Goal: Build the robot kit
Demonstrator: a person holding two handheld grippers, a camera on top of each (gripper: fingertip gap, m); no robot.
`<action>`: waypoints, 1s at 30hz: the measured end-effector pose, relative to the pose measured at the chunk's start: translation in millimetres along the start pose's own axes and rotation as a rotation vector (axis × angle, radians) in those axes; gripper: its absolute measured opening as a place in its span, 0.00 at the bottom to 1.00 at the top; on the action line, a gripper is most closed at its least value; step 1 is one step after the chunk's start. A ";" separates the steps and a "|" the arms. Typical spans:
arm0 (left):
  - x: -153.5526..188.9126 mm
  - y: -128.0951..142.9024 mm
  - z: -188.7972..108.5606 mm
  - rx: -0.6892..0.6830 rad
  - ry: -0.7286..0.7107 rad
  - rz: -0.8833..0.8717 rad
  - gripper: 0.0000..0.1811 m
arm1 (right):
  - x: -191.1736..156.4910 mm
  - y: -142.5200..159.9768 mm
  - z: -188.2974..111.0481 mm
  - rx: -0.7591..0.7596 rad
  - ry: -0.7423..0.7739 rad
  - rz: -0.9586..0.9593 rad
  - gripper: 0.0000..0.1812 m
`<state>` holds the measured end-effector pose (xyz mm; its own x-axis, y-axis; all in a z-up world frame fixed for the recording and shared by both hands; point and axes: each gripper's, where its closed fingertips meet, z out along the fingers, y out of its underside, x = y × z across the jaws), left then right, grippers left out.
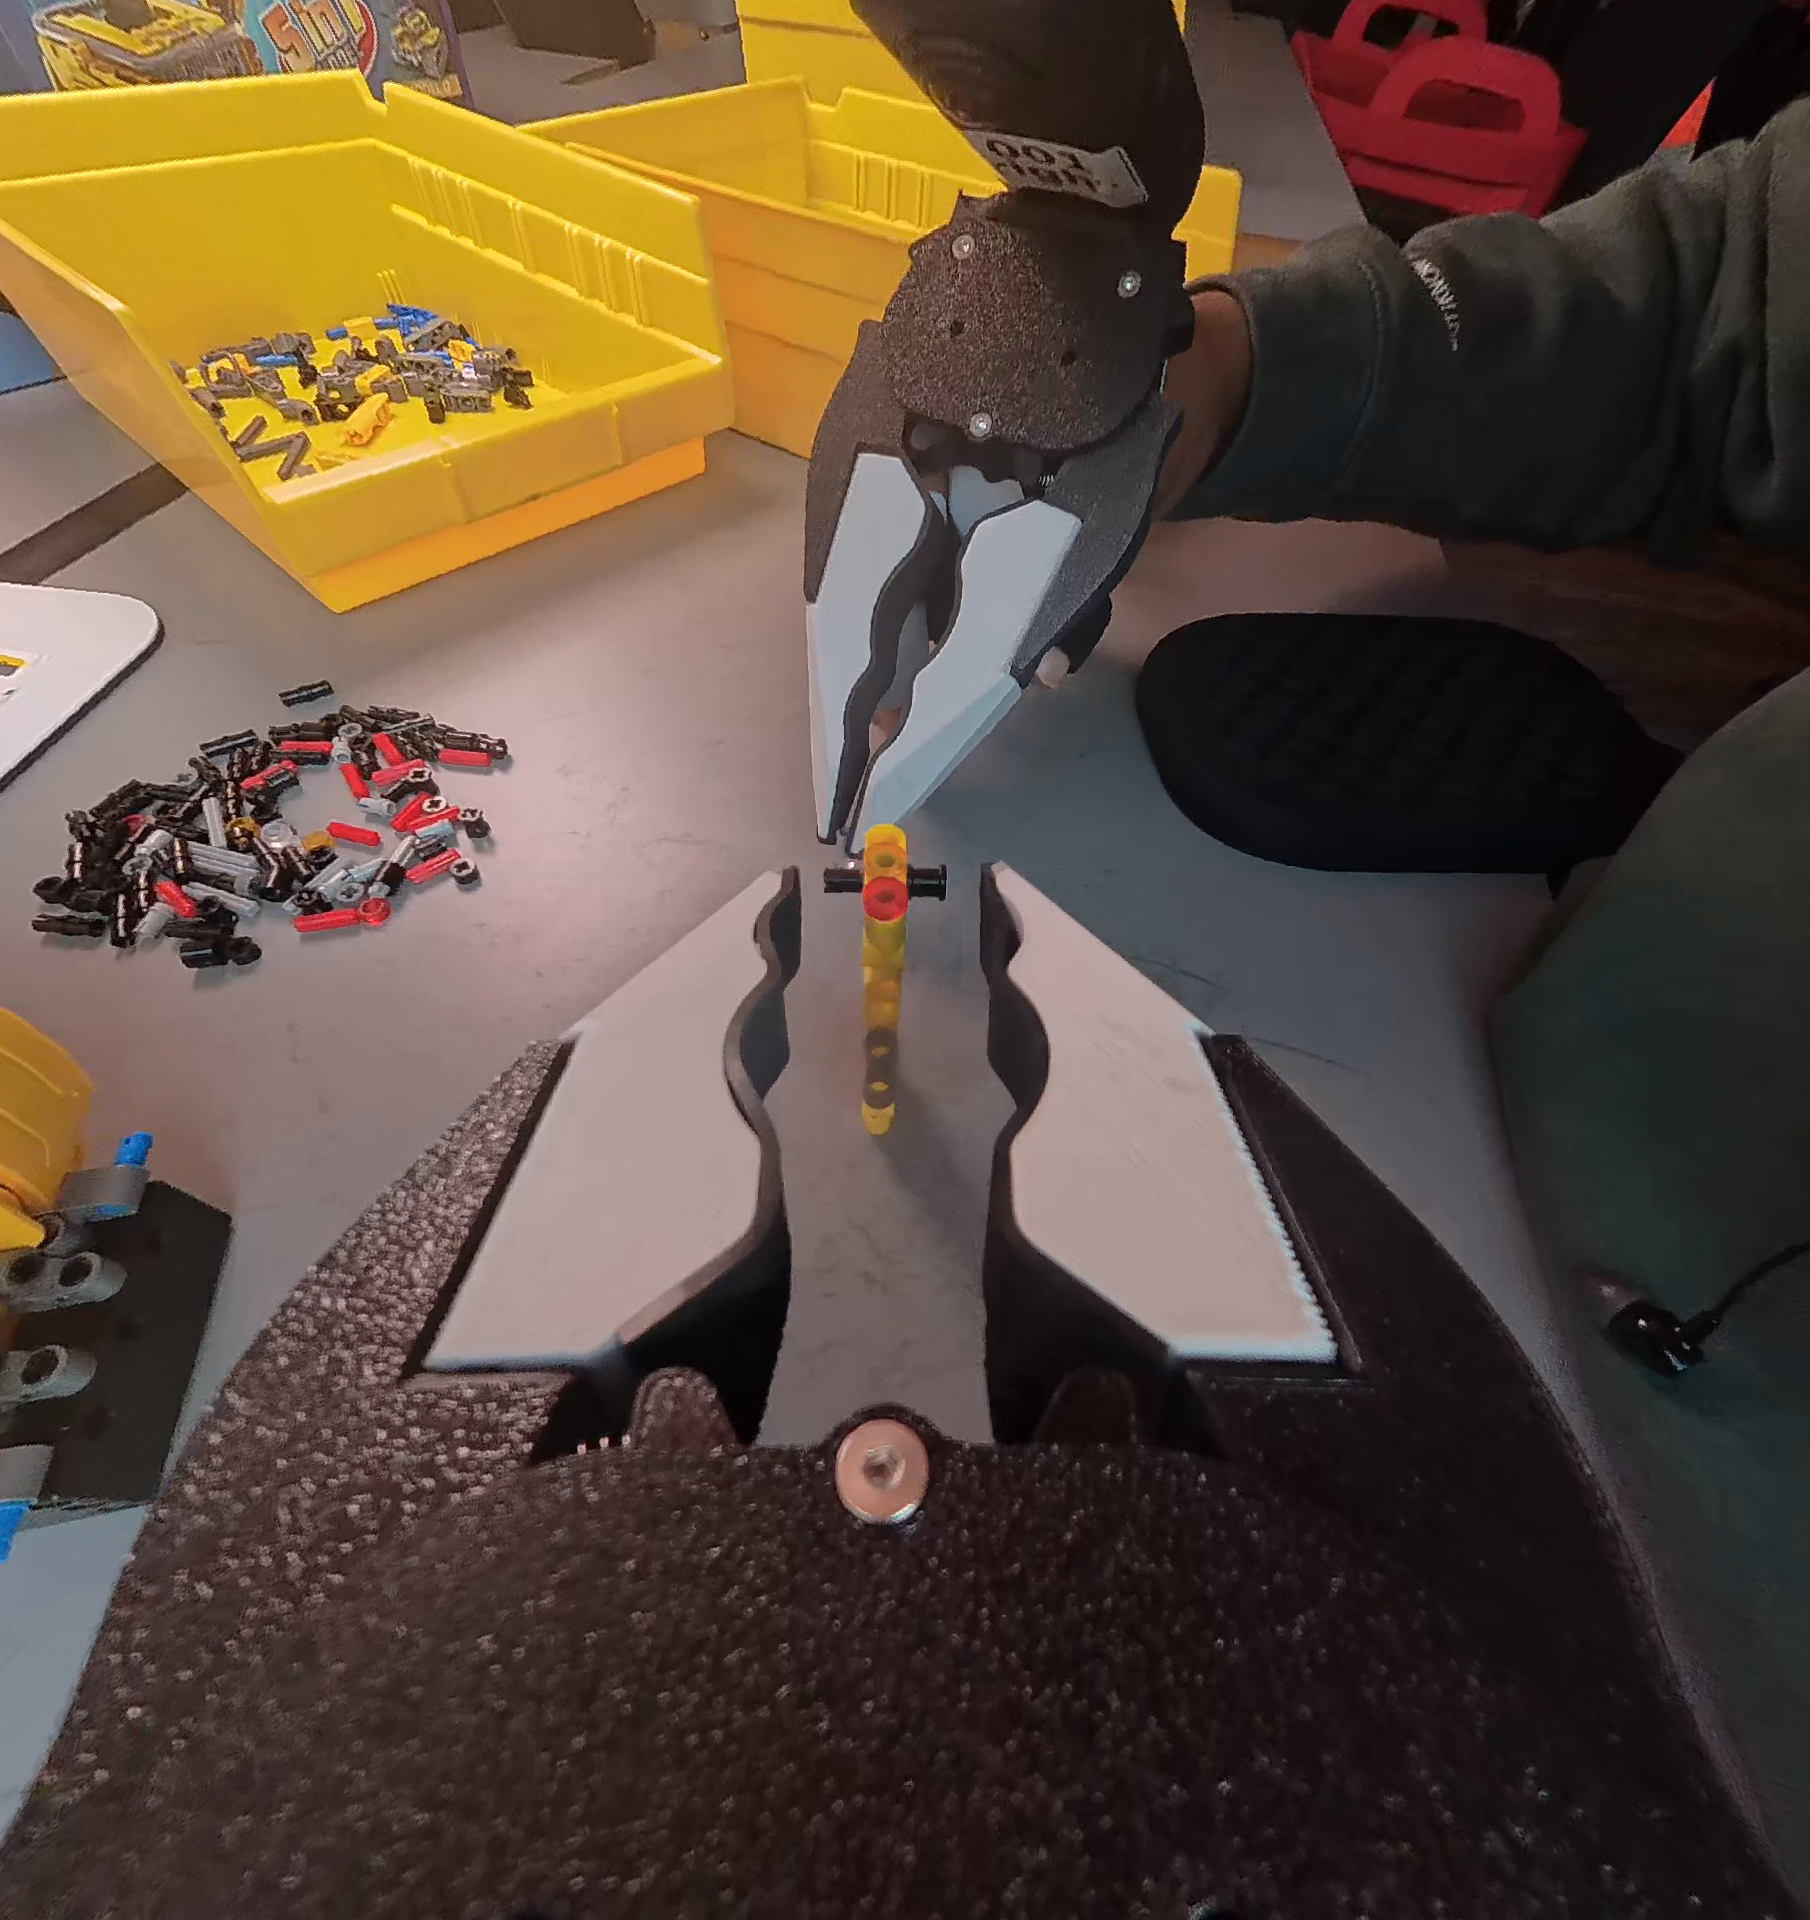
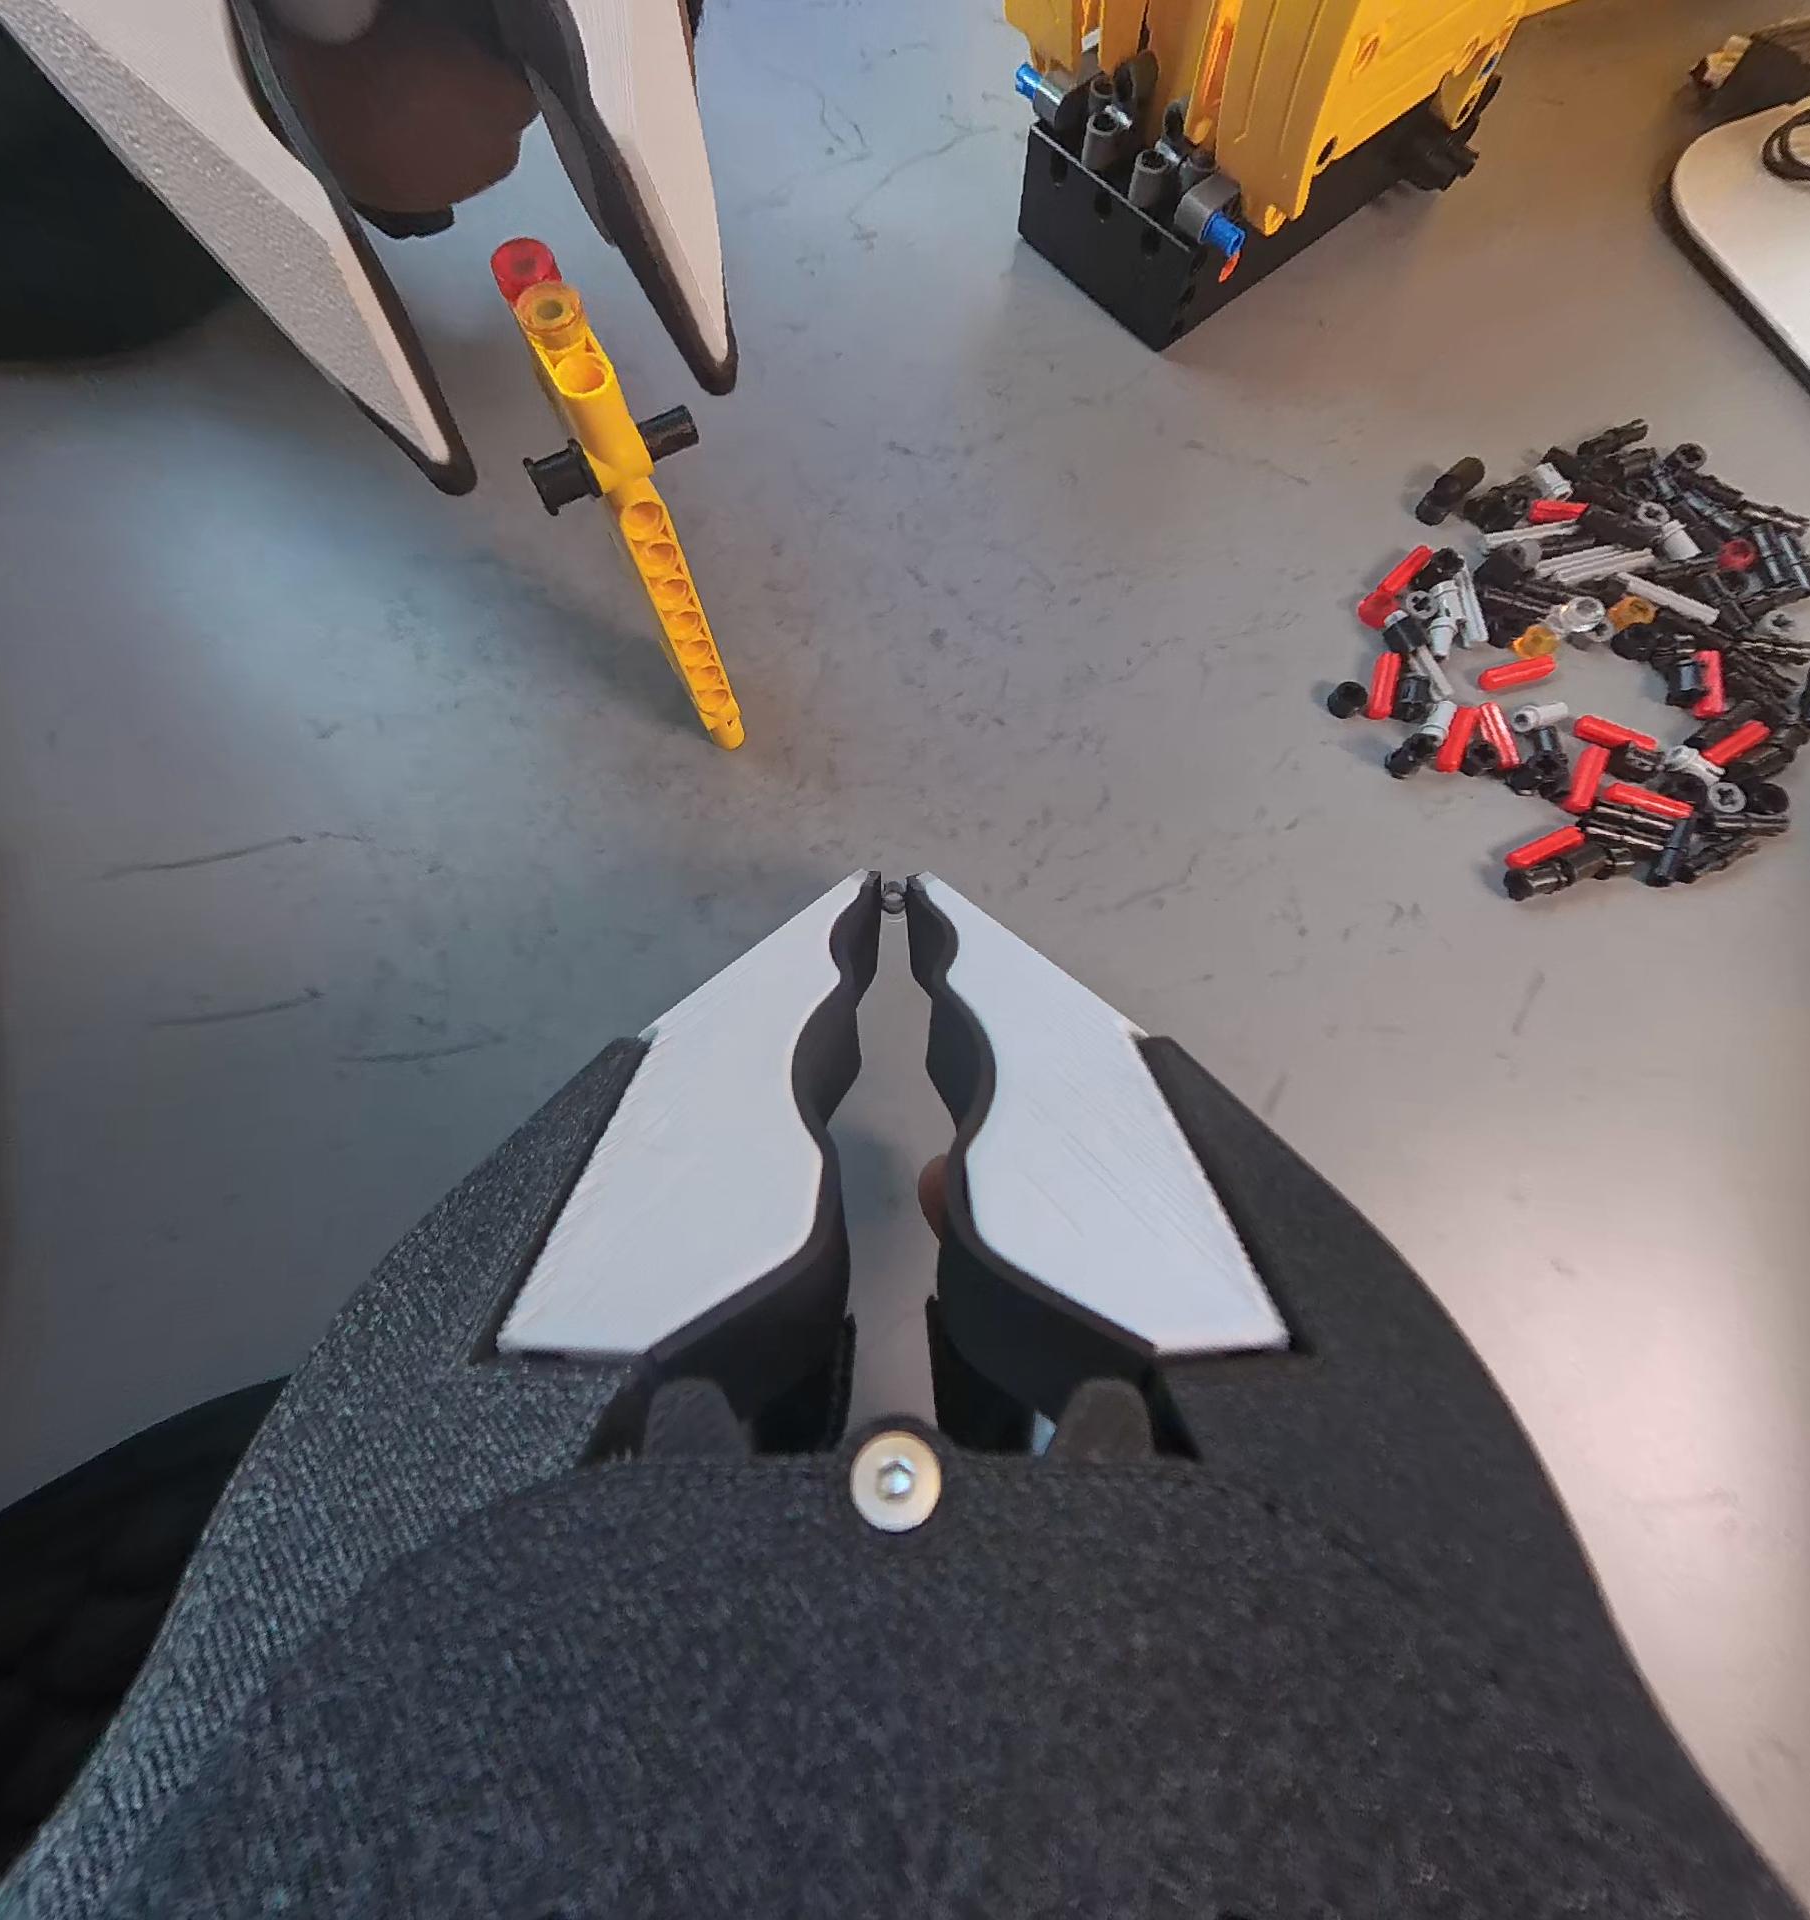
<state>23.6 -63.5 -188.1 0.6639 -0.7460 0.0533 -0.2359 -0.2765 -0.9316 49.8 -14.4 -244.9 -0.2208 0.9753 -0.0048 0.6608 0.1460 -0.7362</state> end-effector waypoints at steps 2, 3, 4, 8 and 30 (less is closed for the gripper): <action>-0.2 -6.0 -4.1 0.037 0.018 -0.031 0.20 | 2.0 -3.1 -2.9 0.022 0.010 0.006 0.02; -0.8 -8.5 -6.1 0.052 0.024 -0.045 0.20 | 2.7 -4.4 -4.4 0.031 0.012 0.011 0.02; -1.5 -10.9 -8.0 0.066 0.029 -0.055 0.20 | 3.6 -5.9 -6.0 0.044 0.016 0.016 0.02; 0.6 -27.4 -18.1 0.169 0.079 -0.106 0.21 | 6.8 -16.5 -14.3 0.124 0.037 0.022 0.02; 19.8 -91.1 -33.8 0.533 0.328 -0.386 0.06 | -46.5 -143.0 -80.6 0.948 -0.425 0.128 0.02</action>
<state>34.2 -73.5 -90.0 0.3634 -0.8210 0.4402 0.4041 -0.2868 -0.8686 23.4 -67.3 -84.9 -0.5446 0.8087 -0.2222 -0.0955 -0.3230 -0.9416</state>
